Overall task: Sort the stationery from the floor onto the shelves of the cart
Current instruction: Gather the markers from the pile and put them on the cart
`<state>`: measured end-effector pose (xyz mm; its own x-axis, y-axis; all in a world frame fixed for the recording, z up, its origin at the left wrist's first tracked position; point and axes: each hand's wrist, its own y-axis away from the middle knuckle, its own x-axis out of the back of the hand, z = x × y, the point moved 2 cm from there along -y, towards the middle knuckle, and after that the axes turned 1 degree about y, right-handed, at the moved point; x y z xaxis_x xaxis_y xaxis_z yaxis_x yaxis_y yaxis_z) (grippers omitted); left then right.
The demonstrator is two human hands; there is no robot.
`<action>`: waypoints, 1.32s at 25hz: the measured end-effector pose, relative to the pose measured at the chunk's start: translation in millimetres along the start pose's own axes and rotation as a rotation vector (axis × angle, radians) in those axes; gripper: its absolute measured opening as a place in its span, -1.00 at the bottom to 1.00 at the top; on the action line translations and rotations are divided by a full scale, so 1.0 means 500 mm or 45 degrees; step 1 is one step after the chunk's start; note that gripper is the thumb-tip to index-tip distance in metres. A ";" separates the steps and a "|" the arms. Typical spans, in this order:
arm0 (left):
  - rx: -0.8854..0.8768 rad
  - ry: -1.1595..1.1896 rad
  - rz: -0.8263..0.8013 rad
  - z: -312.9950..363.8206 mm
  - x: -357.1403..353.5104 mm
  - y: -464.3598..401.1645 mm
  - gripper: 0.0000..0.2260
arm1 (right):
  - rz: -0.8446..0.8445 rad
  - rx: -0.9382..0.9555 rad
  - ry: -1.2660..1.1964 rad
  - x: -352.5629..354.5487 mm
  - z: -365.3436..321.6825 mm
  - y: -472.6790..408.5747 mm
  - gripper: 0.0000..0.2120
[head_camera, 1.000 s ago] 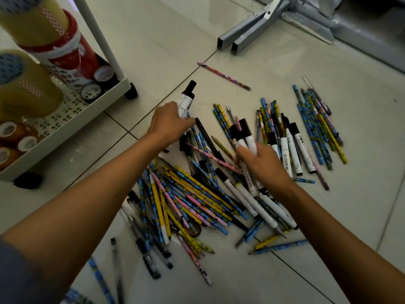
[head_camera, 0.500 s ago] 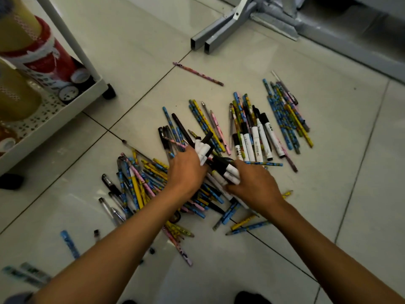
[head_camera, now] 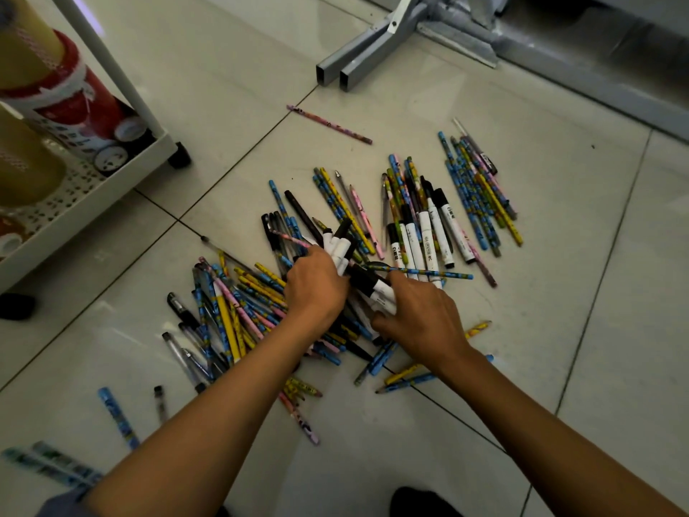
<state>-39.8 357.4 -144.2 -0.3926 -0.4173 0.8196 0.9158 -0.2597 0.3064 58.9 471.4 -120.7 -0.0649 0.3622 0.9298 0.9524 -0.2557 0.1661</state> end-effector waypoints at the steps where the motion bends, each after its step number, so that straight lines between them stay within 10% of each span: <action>1: 0.016 0.080 -0.016 -0.003 0.002 0.000 -0.63 | -0.007 -0.020 -0.041 -0.001 0.003 0.000 -0.68; 33: 0.281 1.220 -0.208 -0.025 0.005 0.057 -0.89 | -0.070 -0.233 -0.032 0.012 0.057 0.009 -0.65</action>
<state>-15.5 337.9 -139.7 -0.3289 -0.9429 0.0519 0.8015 -0.2496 0.5434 71.2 497.9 -123.6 -0.1056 0.4018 0.9096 0.8774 -0.3928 0.2754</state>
